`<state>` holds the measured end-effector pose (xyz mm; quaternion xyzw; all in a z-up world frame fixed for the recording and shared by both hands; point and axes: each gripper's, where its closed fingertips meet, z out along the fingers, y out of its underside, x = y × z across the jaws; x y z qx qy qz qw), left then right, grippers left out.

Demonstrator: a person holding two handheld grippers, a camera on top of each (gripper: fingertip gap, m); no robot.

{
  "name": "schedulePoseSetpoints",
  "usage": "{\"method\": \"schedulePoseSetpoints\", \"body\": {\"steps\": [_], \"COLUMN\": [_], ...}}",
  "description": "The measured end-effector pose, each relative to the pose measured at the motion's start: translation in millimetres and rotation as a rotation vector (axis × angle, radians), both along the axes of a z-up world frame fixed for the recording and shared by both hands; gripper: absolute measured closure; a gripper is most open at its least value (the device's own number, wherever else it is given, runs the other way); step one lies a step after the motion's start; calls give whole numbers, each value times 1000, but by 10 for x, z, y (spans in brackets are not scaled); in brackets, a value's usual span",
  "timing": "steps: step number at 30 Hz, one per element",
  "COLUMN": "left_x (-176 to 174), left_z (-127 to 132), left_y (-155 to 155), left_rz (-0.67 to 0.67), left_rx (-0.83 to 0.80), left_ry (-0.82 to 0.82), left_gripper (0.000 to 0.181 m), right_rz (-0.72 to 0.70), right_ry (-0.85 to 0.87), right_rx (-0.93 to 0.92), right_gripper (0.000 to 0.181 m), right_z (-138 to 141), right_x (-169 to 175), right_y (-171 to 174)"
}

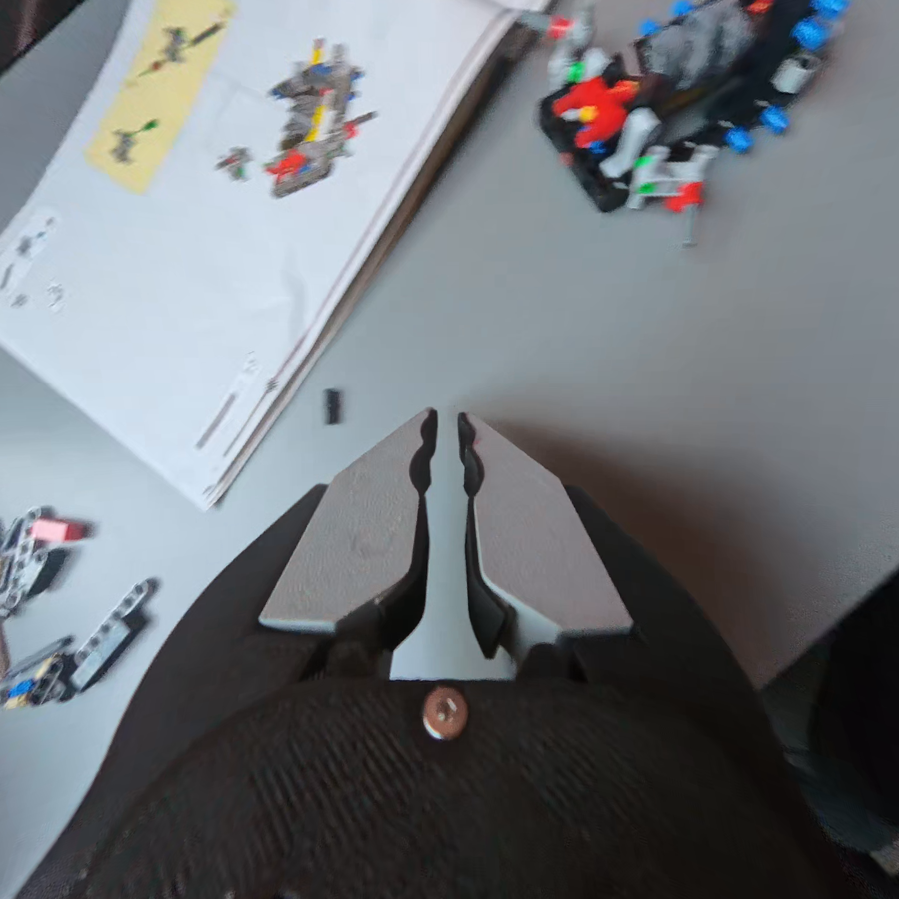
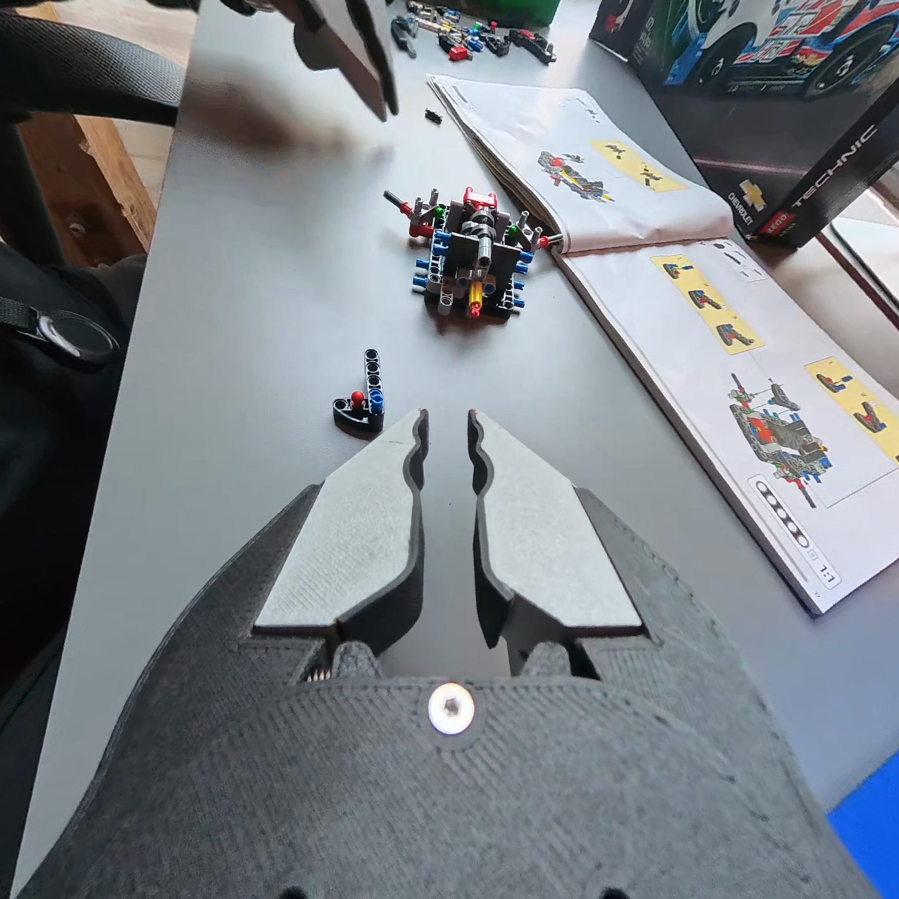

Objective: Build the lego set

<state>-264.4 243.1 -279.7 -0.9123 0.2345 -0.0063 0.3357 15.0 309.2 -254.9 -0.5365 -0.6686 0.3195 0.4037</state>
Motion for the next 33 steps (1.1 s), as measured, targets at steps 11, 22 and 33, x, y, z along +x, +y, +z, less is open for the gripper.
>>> {"method": "schedulePoseSetpoints", "body": {"steps": [11, 22, 33], "left_x": [-496, -244, 943], "left_z": [-92, -96, 482], "left_y": [322, 310, 268], "left_rz": [72, -19, -320], "left_rx": [-31, -38, 127], "left_ry": [105, 2, -141], "left_gripper": [180, 181, 181], "right_rz": [-4, 4, 11], "right_ry": [1, 2, 47], "right_rx": [-18, -32, -30], "right_gripper": [170, 170, 172], "right_z": [2, 5, 78], "right_x": [-6, -5, -47], "right_y": [23, 18, -4]}}
